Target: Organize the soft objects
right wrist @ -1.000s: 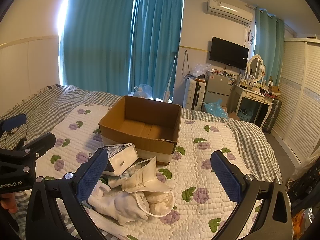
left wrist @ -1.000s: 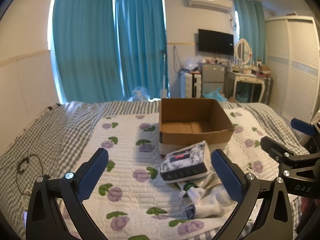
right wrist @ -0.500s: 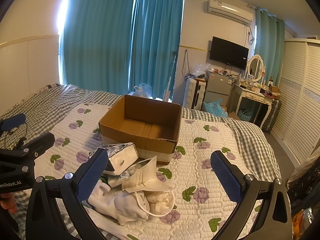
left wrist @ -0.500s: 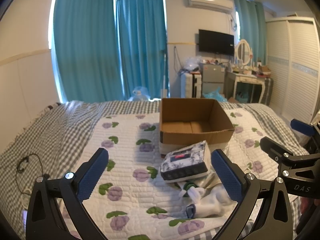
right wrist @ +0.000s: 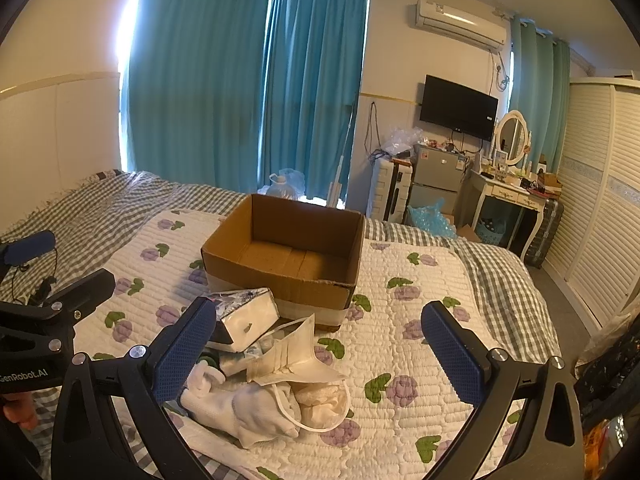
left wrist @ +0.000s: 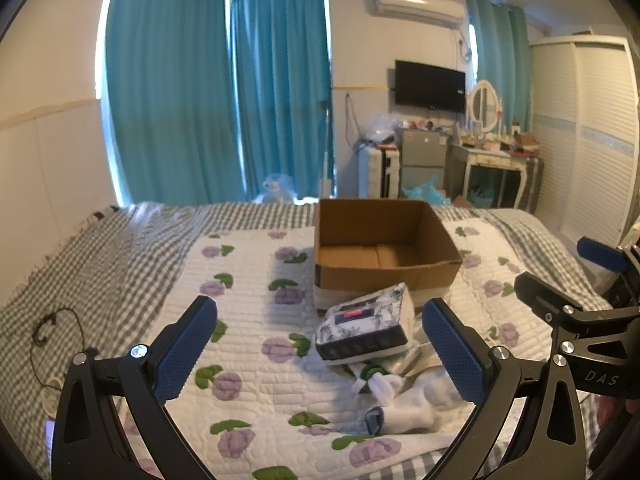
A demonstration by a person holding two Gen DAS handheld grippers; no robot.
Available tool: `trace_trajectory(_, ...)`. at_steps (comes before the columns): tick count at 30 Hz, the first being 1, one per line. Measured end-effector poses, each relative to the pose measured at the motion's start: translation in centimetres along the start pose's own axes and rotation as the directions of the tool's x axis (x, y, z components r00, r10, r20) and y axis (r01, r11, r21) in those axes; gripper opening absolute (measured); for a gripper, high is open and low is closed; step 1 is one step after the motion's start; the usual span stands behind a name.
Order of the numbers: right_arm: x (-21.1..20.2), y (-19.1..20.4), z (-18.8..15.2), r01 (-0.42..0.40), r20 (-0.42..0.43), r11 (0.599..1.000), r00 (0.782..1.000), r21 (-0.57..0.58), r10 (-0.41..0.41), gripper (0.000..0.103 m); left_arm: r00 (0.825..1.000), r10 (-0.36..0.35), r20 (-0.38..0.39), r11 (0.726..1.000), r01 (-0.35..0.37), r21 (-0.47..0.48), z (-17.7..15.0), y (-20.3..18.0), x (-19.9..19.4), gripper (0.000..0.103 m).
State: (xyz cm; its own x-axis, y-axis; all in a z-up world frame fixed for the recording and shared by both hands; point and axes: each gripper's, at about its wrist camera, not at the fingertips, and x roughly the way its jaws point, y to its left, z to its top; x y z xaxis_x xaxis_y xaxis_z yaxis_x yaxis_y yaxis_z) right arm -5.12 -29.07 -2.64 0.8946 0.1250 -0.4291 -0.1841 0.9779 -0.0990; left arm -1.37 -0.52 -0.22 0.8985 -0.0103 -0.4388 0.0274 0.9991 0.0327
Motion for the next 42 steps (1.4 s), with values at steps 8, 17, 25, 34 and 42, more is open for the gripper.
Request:
trace_trajectory(8,-2.3,-0.9,0.7,0.023,0.006,1.0,1.0,-0.019,-0.023,0.103,1.0,0.0,0.003,1.0,0.0,0.009,0.9,0.1,-0.5,0.103)
trace_trajectory(17,1.8,-3.1,-3.0,0.053,-0.163,0.998,0.985,-0.031,-0.057,0.103,0.973,-0.046,-0.225,0.999,0.044,-0.011,-3.1,-1.5,5.6,0.103)
trace_trajectory(25,6.3,-4.9,-5.9,0.067,-0.268,0.998,0.961,0.006,-0.063,0.103,0.863,-0.127,-0.489,0.986,0.162,0.029,-7.8,-5.3,10.9,0.088)
trace_trajectory(34,9.5,-5.7,-7.8,0.058,-0.332,0.997,0.943,0.047,-0.039,0.103,0.754,-0.235,-0.614,0.955,0.297,0.0,-9.8,-6.6,12.9,0.038)
trace_trajectory(42,8.1,-4.9,-6.7,0.065,-0.307,0.998,0.95,0.021,-0.055,0.103,0.79,-0.235,-0.566,0.957,0.289,0.007,-8.6,-5.1,10.5,0.014)
